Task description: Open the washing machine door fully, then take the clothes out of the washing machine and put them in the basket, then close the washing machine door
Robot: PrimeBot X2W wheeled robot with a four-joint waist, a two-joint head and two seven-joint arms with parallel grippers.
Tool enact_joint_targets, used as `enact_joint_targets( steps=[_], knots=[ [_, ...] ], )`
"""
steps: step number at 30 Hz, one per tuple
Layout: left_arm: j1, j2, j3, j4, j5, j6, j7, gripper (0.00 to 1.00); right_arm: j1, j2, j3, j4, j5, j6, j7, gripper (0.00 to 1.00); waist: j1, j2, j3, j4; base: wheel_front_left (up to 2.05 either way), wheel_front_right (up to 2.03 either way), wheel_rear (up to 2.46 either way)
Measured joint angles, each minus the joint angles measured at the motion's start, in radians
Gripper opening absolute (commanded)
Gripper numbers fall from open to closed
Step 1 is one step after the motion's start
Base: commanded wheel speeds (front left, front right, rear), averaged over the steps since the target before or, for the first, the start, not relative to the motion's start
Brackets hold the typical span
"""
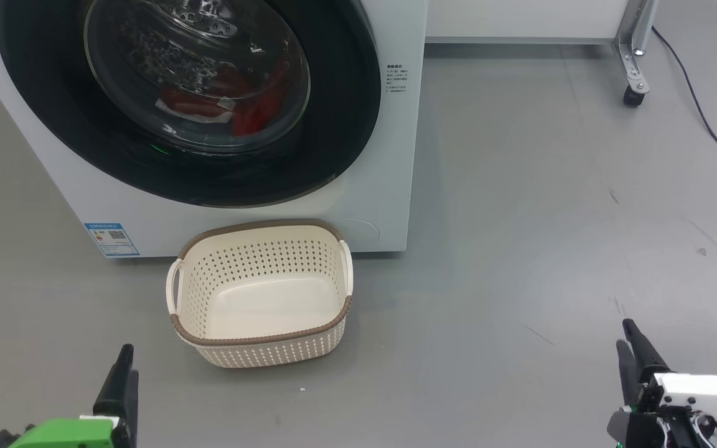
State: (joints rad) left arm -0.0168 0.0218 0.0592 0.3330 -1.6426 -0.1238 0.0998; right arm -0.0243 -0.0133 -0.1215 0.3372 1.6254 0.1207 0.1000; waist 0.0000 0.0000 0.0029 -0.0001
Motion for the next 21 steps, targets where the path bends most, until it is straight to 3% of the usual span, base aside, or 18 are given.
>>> enact_joint_targets(
  steps=[21],
  knots=[
    [0.012,-0.006,-0.031,-0.049,0.016,0.0,-0.066,1.0,0.016,0.004,0.029,-0.071,-0.036,0.0,-0.066,1.0,0.0,0.0,0.004,0.009,0.0,0.0,0.0]
  ],
)
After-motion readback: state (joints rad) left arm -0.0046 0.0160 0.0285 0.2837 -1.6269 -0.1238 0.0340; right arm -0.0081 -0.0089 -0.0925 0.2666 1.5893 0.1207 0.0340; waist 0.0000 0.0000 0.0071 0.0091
